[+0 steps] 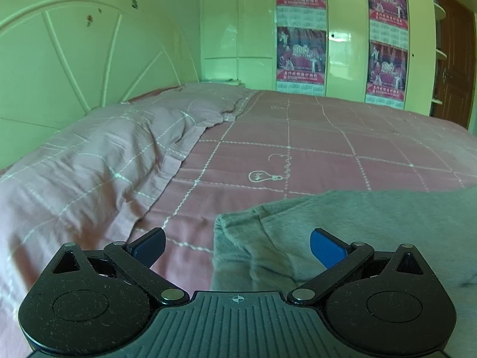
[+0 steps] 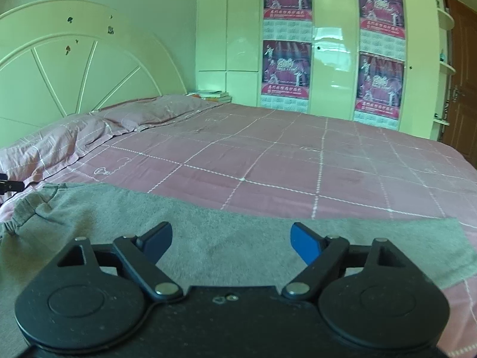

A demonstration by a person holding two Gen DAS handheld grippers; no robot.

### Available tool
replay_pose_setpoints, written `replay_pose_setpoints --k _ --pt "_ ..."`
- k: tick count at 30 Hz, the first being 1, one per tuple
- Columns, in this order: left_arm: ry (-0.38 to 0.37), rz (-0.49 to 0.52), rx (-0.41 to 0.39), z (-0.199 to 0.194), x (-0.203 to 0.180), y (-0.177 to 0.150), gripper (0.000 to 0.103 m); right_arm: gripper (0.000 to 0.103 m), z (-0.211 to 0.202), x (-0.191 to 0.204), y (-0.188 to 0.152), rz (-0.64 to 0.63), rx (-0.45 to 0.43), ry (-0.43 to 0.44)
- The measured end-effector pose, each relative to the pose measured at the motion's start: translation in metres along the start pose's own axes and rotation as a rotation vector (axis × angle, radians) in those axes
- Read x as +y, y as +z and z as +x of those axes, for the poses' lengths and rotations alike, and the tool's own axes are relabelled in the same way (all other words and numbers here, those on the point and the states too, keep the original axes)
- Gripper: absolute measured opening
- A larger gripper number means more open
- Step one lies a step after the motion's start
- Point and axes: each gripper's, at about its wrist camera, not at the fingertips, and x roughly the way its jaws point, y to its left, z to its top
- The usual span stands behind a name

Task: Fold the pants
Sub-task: 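Reach to the pant leg cuffs and close both grippers on them, then lift the cuffs and fold the legs over toward the waistband with both grippers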

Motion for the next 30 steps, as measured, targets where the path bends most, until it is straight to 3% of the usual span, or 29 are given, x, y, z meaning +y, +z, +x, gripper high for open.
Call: replay_pose_setpoints --k 3,7,12,14,16,20,24,25,27,30 --pt "-0.041 0.026 0.081 0.045 0.010 0.001 0.079 0.066 0.030 -0.004 0.005 -0.026 0.035 0.013" --pt "-0.115 -0.002 0.128 0.088 0.021 0.001 0.077 0.065 0.060 -0.007 0.003 -0.047 0.074 0.025" --pt "-0.212 0.043 0.159 0.122 0.016 0.004 0.077 0.061 0.104 0.005 0.004 -0.167 0.127 0.071" --pt "-0.253 0.066 0.162 0.127 0.011 0.006 0.057 0.059 0.119 0.011 0.008 -0.203 0.140 0.089" --pt "-0.260 0.083 0.158 0.128 0.008 0.004 0.051 0.058 0.133 0.017 0.014 -0.248 0.142 0.107" --pt "-0.292 0.068 0.153 0.127 0.012 0.001 0.048 0.058 0.164 0.024 0.026 -0.335 0.204 0.122" --pt "-0.312 0.043 0.136 0.129 0.017 -0.003 0.048 0.056 0.199 0.023 0.029 -0.307 0.343 0.156" --pt "-0.318 0.033 0.136 0.131 0.018 -0.004 0.049 0.050 0.201 0.022 0.029 -0.292 0.349 0.175" --pt "-0.323 0.032 0.142 0.132 0.019 -0.002 0.049 0.009 0.200 0.026 0.029 -0.298 0.352 0.191" --pt "-0.349 0.025 0.141 0.132 0.022 0.001 0.037 0.001 0.191 0.035 0.028 -0.358 0.344 0.171"
